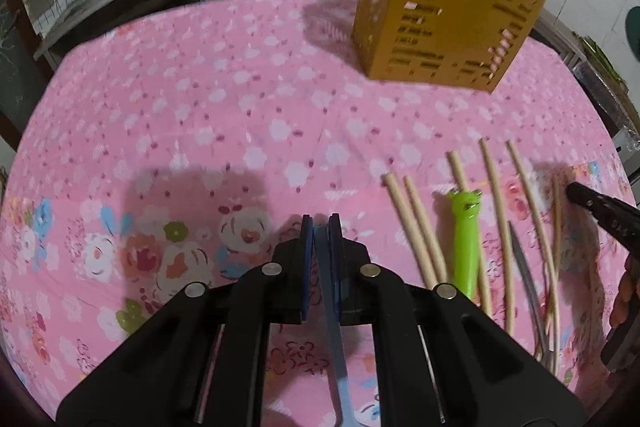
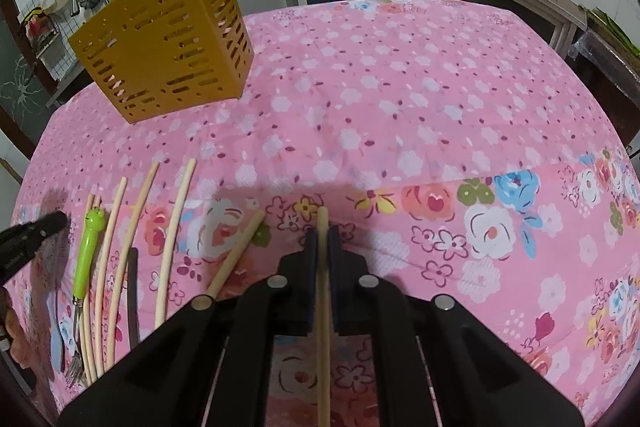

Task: Organize utensils
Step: 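Close the left tool on the blue spoon while the right tool grasps a chopstick, then carry the spoon and chopstick up to the yellow caddy with both tools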

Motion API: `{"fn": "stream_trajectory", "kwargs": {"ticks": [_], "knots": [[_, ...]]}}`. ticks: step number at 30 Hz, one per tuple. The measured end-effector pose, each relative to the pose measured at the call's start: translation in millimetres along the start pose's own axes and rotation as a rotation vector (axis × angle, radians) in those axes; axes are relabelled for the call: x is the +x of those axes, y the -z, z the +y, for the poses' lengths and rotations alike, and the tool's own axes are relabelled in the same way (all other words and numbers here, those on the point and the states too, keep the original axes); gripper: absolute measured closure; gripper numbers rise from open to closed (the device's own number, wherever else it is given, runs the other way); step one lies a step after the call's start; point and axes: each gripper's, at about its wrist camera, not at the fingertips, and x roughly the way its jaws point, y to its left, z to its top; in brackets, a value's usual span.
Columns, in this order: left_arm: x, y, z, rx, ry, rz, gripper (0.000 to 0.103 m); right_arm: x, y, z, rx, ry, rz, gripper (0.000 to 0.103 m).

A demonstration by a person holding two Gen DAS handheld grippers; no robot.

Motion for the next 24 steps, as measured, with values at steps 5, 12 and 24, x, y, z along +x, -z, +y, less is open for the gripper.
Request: {"fn": "stream_trajectory", "kwargs": {"ticks": [5,12,24], "knots": [[-1.1,4.5,2.5,-0.007,0.001,-0.004,0.096,-0.4,0.6,0.6,-0.007,0.005,-0.002,0.097],[-1.6,8.4,3.4,-0.017,0.012,0.023,0.092,-2.3,3.8,1.3,-0.008,0.009,0.006,0.096],[-1.1,0.7,-2.6,-0.009,-0.006,0.021,0.097,-1.4,-4.2,3.1,-0.004,0.006,0.02,0.097]]}}
